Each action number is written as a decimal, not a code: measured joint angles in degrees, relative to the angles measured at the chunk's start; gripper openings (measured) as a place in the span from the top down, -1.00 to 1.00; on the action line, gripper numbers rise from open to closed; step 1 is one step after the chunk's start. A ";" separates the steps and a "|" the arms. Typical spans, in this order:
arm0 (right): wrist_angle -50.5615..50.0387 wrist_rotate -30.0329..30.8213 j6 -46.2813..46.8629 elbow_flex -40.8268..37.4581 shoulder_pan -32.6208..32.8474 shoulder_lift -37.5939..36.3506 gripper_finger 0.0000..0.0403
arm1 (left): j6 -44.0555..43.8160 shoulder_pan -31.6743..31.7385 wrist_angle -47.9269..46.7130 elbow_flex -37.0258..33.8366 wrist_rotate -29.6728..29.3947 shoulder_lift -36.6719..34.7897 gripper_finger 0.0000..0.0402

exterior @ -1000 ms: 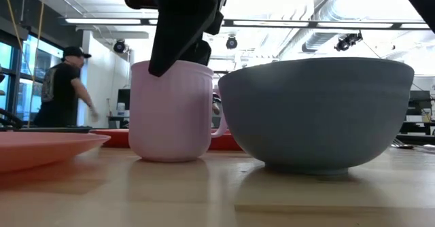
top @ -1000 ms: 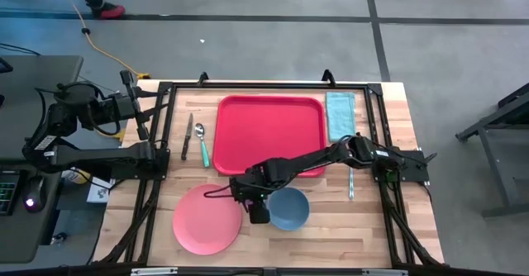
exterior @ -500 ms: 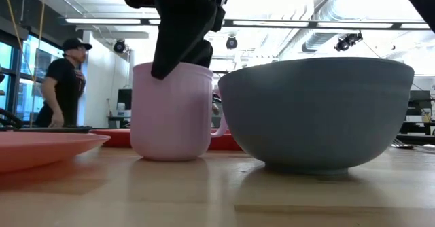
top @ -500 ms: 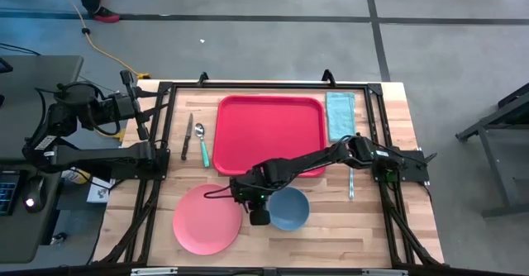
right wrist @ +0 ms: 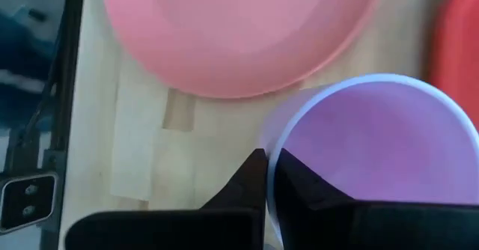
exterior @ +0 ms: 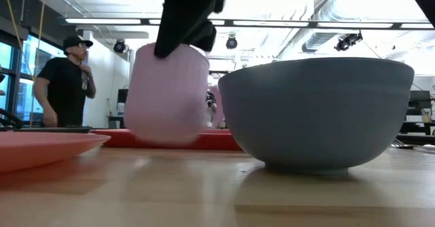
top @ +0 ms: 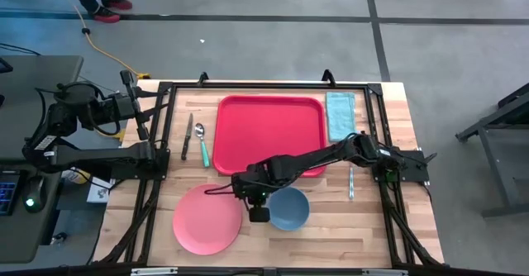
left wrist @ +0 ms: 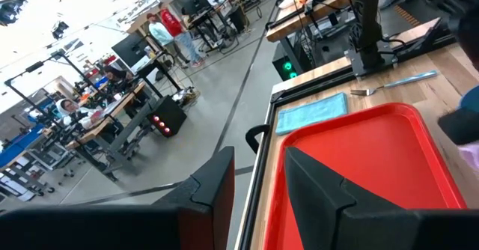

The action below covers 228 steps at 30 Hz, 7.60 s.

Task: Set up tray
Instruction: Put the purple cup on the tray, then put the pink plate on the tray

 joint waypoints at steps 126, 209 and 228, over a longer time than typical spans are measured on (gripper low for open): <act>-3.27 8.14 10.98 -32.98 -40.83 -23.73 1.00 | -3.24 -0.02 -3.23 0.00 0.07 -0.02 0.24; 0.87 4.40 8.57 -34.60 -42.01 -28.67 0.09 | -3.04 0.00 -3.26 0.00 -0.04 -0.02 0.24; 25.18 -2.97 11.92 -34.49 -25.54 -47.20 0.28 | -3.04 -0.02 -7.31 -0.02 -0.07 -0.64 0.24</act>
